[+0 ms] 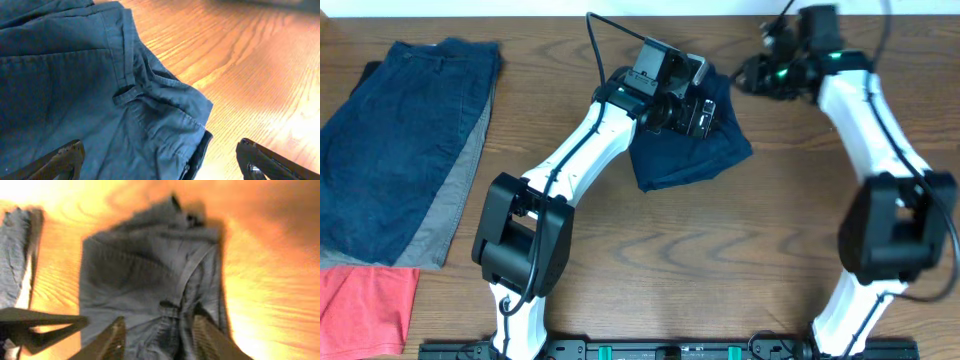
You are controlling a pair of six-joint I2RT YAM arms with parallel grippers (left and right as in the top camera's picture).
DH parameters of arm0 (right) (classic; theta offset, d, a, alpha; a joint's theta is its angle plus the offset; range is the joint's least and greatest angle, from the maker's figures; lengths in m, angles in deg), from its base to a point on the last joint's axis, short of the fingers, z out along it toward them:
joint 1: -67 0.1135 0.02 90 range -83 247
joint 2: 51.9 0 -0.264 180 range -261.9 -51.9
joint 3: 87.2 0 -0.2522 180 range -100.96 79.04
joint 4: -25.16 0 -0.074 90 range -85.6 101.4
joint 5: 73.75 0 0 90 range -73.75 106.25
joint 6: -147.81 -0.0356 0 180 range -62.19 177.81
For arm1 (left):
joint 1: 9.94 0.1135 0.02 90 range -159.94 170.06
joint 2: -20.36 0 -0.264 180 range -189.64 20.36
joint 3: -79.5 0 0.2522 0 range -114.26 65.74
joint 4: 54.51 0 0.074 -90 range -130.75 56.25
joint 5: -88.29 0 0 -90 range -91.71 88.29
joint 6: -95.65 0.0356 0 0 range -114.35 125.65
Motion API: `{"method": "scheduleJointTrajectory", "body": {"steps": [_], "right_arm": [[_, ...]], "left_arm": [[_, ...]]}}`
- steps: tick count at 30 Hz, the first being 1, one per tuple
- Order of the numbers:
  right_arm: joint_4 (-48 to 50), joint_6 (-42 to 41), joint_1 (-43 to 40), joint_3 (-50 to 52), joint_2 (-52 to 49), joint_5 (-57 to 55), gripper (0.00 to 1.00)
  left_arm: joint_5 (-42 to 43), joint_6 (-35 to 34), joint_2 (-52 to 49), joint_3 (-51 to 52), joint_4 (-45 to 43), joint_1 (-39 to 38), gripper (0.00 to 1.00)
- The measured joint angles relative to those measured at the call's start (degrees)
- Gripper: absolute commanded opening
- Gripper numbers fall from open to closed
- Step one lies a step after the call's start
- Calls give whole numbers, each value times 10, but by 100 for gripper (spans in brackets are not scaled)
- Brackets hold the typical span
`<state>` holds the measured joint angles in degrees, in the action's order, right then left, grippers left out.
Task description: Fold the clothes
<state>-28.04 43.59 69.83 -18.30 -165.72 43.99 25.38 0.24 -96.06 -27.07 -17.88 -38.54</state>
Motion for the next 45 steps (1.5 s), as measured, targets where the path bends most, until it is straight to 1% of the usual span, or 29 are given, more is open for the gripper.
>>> {"method": "scheduleJointTrajectory", "body": {"steps": [4, 8, 10, 15, 19, 21, 24, 28, 30, 34, 36, 45], "right_arm": [[-17, 13, -2, -5, 16, -10, 61], [-40, 32, 12, -5, -6, -37, 73], [-48, 40, 25, -5, -23, -58, 76], [-50, 49, 59, -5, -76, -104, 77], [-44, 51, 77, -5, -110, -141, 76], [-34, 51, 82, -5, -125, -162, 72], [-23, 50, 86, -5, -139, -185, 63], [-6, 49, 91, -5, -160, -206, 53], [-3, 49, 97, -7, -162, -211, 42], [4, 42, 108, -13, -169, -205, 12], [11, 35, 109, -13, -169, -202, 1], [47, -30, 99, -13, -173, -232, 1]], "left_arm": [[0, -6, 0, -8, 22, 6, 98], [0, -7, 16, -17, 76, 28, 98], [-3, -8, 37, -18, 108, 49, 98], [-48, -8, 97, -26, 195, 117, 98], [-104, -3, 114, -35, 246, 151, 98], [-133, -2, 114, -35, 263, 157, 98], [-173, 1, 113, -35, 276, 161, 98], [-207, 12, 113, -35, 283, 161, 98], [-216, 16, 113, -35, 285, 161, 98], [-227, 23, 113, -31, 287, 161, 98], [-232, 25, 113, -30, 287, 161, 98], [-242, 25, 108, -27, 287, 161, 98]]}}
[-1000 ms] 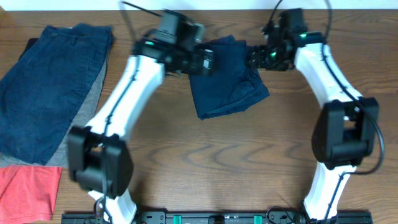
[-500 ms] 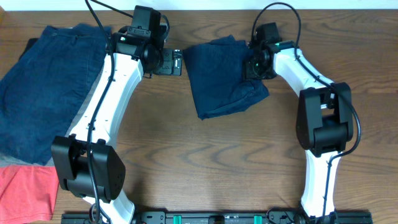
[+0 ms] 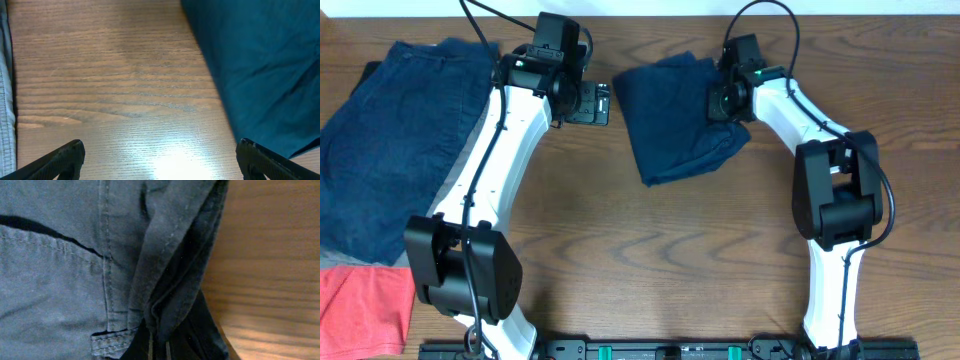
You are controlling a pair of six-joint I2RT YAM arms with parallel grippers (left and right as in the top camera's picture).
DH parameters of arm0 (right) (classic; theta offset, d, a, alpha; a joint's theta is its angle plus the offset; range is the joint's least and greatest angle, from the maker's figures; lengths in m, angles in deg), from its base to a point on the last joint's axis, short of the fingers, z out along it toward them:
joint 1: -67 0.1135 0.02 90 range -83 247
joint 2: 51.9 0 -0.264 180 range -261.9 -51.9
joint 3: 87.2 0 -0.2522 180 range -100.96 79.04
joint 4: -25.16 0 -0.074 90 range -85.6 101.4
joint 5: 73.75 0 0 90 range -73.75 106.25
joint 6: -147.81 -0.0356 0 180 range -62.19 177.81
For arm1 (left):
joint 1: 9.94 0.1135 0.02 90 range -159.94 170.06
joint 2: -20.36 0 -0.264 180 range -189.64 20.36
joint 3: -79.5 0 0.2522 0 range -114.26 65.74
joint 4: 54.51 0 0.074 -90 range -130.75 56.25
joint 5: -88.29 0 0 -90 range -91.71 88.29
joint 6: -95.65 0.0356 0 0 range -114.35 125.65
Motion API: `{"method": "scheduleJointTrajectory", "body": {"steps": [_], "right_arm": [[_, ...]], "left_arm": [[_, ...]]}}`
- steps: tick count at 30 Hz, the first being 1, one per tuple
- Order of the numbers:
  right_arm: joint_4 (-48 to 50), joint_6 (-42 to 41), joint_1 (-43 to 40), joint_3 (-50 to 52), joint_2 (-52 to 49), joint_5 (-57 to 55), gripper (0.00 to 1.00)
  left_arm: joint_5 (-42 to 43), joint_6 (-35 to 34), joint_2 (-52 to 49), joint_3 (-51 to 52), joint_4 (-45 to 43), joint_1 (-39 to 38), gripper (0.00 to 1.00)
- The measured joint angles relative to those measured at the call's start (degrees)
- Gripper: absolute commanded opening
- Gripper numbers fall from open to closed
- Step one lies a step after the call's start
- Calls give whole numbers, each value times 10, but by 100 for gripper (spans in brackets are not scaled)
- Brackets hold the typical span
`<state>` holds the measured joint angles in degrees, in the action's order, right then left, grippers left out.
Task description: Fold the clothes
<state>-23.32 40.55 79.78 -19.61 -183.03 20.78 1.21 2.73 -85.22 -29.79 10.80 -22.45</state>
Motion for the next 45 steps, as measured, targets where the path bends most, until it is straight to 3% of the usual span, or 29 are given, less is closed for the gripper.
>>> {"method": "scheduleJointTrajectory", "body": {"steps": [8, 16, 23, 32, 45], "right_arm": [[4, -121, -126, -2, -1, -61, 1], [-63, -376, -293, -12, -1, -94, 1], [-42, -513, -308, -9, -1, -136, 1], [134, -572, -256, 3, -24, -208, 2], [219, -572, -231, 9, -32, -295, 2]], "left_arm": [[-2, 0, -6, 0, -14, 0, 98], [-2, 0, -7, 0, -42, 0, 98], [-2, 0, -7, 0, -59, 0, 98], [-2, 0, -7, 0, -86, 0, 98], [-2, 0, -7, 0, -101, 0, 98]]}}
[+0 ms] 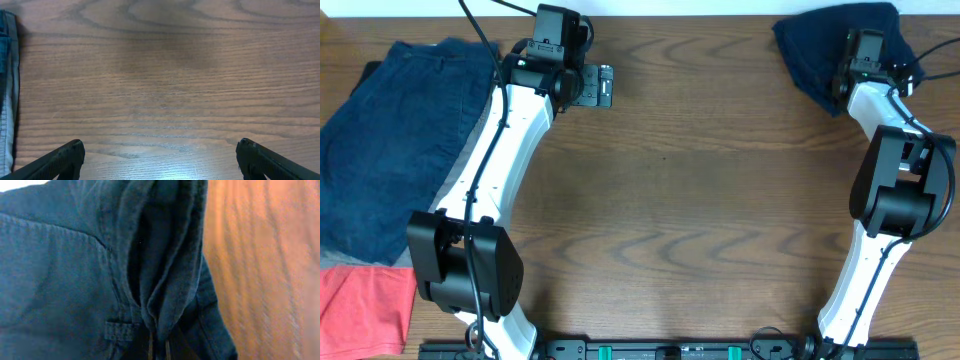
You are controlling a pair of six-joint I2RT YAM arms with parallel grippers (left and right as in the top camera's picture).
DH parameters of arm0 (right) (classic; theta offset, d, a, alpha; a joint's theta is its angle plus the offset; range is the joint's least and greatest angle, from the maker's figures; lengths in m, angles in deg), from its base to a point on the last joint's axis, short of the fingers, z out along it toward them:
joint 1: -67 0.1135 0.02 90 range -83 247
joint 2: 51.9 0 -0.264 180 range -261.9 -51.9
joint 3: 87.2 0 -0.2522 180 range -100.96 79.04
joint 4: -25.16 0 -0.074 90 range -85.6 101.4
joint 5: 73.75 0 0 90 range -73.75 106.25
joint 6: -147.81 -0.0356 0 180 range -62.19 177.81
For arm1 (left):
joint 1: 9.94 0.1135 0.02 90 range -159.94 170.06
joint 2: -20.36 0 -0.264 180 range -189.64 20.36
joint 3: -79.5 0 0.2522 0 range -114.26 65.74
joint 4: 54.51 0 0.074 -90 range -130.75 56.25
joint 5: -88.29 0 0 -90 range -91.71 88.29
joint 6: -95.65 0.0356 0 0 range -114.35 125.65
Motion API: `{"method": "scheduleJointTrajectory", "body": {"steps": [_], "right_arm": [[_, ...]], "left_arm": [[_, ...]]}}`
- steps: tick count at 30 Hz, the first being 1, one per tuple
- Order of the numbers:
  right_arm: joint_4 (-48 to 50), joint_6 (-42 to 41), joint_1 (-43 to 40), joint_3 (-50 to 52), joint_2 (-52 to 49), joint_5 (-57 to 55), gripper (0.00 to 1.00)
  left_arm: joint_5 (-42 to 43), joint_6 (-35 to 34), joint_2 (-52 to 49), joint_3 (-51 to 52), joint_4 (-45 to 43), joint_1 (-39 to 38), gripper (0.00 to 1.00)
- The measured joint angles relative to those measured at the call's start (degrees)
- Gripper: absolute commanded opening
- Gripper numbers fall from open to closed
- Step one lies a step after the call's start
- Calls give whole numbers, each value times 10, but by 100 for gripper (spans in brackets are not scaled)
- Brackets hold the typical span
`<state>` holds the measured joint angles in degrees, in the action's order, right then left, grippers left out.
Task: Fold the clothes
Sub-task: 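Carry the folded navy shorts to the top right corner with the right gripper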
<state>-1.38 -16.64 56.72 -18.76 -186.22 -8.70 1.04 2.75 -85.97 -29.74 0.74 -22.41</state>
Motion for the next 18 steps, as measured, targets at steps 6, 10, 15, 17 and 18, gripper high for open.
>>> {"method": "scheduleJointTrajectory", "body": {"steps": [6, 10, 15, 17, 18], "right_arm": [[-3, 17, -25, 0, -1, -3, 1], [-41, 19, -55, 0, -1, -6, 1], [-33, 31, -76, 0, -1, 11, 1], [-8, 47, -77, 0, -2, 24, 2], [6, 57, -75, 0, -2, 32, 2]], "left_arm": [[0, 0, 0, 0, -1, 0, 98], [0, 0, 0, 0, -2, 0, 98], [0, 1, 0, 0, -3, 0, 98], [0, 1, 0, 0, -4, 0, 98], [0, 1, 0, 0, -4, 0, 98]]}}
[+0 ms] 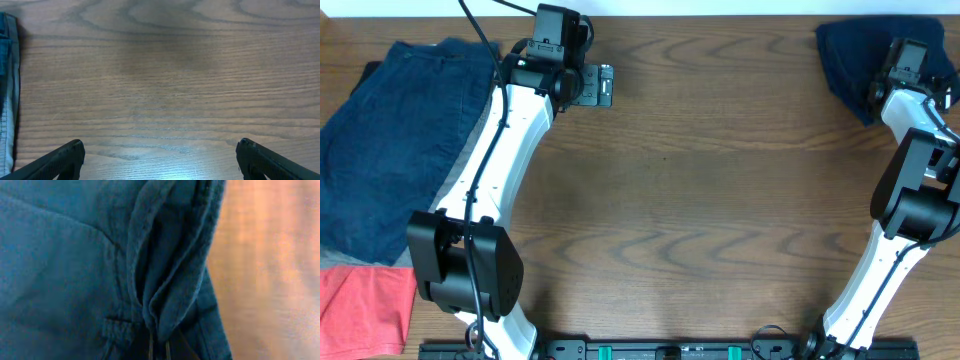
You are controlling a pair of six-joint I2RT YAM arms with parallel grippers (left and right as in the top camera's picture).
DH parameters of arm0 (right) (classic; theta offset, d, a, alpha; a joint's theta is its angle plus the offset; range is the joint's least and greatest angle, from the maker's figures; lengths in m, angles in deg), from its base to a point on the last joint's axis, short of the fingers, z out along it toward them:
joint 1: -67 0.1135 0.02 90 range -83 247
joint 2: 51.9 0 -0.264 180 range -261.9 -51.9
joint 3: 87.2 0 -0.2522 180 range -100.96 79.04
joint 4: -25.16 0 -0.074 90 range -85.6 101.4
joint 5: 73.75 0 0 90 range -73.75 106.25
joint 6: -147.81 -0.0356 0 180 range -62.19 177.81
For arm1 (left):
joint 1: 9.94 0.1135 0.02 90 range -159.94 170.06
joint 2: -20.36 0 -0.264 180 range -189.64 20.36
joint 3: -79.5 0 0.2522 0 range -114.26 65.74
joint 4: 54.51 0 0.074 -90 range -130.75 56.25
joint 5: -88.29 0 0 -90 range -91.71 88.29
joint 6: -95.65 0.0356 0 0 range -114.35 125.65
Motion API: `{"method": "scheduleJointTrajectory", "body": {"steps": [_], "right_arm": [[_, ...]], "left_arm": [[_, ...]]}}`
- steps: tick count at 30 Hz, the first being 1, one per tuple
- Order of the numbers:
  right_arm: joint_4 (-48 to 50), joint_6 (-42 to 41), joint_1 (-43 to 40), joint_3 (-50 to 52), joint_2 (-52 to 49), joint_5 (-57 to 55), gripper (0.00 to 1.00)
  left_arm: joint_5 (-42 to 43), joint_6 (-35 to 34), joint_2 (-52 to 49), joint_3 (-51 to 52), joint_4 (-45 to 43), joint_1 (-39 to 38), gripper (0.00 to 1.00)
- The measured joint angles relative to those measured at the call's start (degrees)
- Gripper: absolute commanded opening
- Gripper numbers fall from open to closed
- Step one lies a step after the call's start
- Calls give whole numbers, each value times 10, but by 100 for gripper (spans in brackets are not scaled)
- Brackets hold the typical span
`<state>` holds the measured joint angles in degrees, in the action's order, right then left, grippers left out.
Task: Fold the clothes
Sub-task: 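Carry the folded navy shorts to the top right corner with the right gripper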
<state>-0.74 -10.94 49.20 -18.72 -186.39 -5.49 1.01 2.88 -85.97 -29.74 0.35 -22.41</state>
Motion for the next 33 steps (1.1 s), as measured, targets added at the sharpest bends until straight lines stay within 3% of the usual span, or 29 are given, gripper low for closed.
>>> {"method": "scheduleJointTrajectory", "body": {"steps": [8, 10, 12, 13, 15, 18, 21, 26, 33], "right_arm": [[14, 31, 28, 0, -1, 18, 2], [18, 33, 38, 0, -1, 18, 8], [26, 34, 46, 0, -1, 16, 28], [31, 36, 49, 0, -1, 15, 45], [47, 49, 54, 0, -1, 17, 71], [60, 86, 53, 0, -1, 33, 99], [37, 128, 52, 0, 3, 50, 99], [-83, 196, 52, 5, 64, 72, 99], [-284, 347, 51, 3, 306, 174, 99]], "left_arm": [[0, 0, 0, 0, 0, 0, 98], [0, 0, 0, 0, 0, 0, 98], [0, 0, 0, 0, 0, 0, 98], [0, 0, 0, 0, 0, 0, 98], [0, 0, 0, 0, 0, 0, 98], [-1, 0, 0, 0, 0, 0, 98], [-1, 0, 0, 0, 0, 0, 98], [-2, 0, 0, 0, 3, 0, 98], [-2, 0, -1, 0, 3, 0, 98]]}}
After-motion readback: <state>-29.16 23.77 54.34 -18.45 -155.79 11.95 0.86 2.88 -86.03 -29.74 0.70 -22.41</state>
